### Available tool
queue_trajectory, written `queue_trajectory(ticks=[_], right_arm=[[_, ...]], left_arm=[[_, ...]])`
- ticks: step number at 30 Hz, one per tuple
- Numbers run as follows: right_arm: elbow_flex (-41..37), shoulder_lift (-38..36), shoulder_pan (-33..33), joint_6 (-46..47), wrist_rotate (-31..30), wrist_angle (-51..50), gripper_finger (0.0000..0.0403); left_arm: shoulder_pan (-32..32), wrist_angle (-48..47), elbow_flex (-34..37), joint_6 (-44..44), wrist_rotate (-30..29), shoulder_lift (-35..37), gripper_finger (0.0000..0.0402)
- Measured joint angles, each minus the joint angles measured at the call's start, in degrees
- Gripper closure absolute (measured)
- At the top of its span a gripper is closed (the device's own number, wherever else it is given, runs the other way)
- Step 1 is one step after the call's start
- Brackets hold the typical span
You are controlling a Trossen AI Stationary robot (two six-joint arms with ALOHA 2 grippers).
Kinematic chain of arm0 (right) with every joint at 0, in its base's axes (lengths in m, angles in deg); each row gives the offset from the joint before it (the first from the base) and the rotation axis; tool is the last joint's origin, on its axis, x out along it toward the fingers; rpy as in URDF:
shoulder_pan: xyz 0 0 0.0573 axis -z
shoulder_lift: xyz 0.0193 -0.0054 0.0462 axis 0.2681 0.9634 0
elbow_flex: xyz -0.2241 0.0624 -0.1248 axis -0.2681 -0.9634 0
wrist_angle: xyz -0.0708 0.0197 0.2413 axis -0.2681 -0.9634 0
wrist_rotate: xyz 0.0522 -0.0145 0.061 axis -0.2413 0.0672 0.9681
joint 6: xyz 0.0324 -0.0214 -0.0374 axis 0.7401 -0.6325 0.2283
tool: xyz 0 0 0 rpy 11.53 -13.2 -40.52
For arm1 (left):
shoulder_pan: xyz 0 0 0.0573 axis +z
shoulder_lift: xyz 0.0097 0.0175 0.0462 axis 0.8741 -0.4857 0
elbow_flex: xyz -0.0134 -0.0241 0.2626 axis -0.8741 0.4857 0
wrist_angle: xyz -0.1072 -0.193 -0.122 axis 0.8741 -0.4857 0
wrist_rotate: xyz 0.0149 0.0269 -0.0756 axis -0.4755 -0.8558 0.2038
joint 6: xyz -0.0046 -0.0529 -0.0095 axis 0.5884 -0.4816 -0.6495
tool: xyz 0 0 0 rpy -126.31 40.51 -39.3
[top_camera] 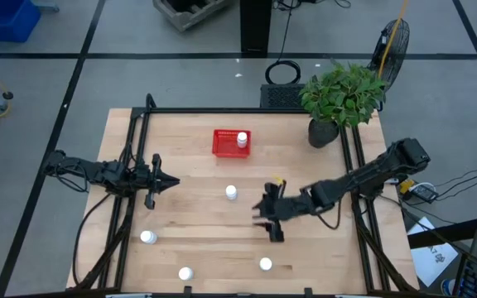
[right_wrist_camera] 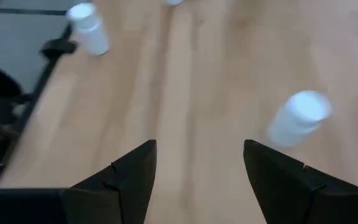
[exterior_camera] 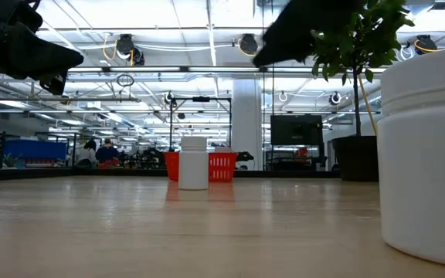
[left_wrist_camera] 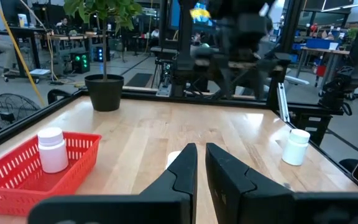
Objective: Pick and place pill bottles into a basket
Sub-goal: Put the white pill bottle into the orange basket
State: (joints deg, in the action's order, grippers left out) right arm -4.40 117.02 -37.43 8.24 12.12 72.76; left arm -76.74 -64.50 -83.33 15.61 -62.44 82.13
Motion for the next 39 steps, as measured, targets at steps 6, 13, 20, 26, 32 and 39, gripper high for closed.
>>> queue_trajectory(ticks=[6,13,20,26,32,39], right_arm=[[-4.19,-0.05,-8.9,-0.02,-4.29,10.65,0.0169],[-8.06,0.15,-17.13,0.45,-8.88,19.67,0.017],[-10.19,4.12,-20.81,1.98,-11.64,26.66,0.0157],[-10.28,7.9,-22.48,2.2,-9.78,29.5,0.0107],[-10.28,8.78,-23.31,2.14,-10.2,30.8,0.0072],[-10.26,12.08,-22.02,4.33,-10.09,31.84,0.0058]], left_arm=[[0.0,0.05,0.0,0.01,0.0,-0.01,0.0366],[0.01,-0.04,0.0,0.0,-0.02,-0.01,0.0366],[0.02,-0.05,0.0,-0.01,-0.02,-0.01,0.0366],[0.02,-0.04,0.0,-0.02,-0.02,-0.01,0.0366],[0.01,0.16,0.0,-0.01,0.0,0.0,0.0366],[0.0,0.18,0.0,0.01,0.0,-0.01,0.0366]])
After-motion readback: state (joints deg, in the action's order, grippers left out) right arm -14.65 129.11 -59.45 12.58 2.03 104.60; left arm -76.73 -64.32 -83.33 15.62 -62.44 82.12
